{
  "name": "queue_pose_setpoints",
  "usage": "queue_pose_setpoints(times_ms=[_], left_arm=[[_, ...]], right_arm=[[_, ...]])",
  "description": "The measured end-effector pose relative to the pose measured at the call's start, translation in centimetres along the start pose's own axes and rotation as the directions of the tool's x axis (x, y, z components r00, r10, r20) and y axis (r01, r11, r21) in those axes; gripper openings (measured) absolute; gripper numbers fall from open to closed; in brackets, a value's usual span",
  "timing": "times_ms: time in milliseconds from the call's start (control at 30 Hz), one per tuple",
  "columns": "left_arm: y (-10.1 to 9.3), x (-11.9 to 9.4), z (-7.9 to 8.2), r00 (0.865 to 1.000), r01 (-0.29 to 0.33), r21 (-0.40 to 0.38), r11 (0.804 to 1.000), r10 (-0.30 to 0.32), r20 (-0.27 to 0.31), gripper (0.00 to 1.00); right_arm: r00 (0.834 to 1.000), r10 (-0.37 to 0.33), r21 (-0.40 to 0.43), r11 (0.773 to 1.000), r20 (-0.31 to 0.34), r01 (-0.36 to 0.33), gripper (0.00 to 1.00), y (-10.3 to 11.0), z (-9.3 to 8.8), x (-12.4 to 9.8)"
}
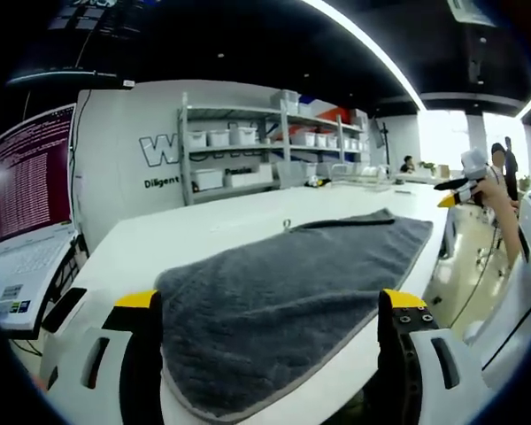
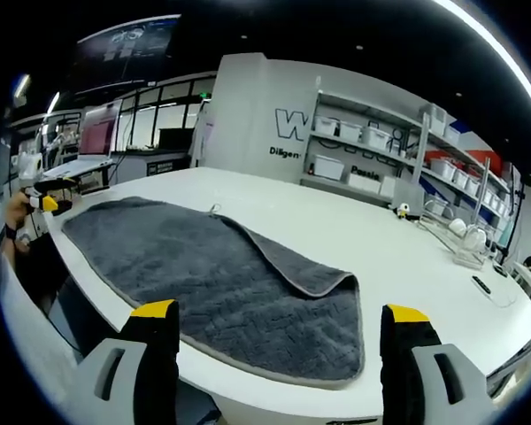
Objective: Open the folded towel by lifting each exposed corner and separating the folded layers until the towel lies flat within the target outline without major curled edges
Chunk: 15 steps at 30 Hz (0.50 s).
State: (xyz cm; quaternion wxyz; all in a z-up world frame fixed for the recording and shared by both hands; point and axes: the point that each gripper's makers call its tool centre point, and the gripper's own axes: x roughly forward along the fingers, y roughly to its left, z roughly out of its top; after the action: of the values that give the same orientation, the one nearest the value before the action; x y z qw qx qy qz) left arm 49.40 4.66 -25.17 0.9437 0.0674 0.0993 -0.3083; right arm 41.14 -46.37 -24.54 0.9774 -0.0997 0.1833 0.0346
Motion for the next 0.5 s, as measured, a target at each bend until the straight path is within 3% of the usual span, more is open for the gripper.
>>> queue_pose_setpoints(times_ms=[500], left_arm=[[-0.1,-0.4,-0.2,1.0,0.005,0.001,1.0,-0.005,0.001,0.99]], right_arm=[[0.998,0.053,-0.116,0.992,-0.032,-0.056,0.92,-1.2,0.0,2.2]])
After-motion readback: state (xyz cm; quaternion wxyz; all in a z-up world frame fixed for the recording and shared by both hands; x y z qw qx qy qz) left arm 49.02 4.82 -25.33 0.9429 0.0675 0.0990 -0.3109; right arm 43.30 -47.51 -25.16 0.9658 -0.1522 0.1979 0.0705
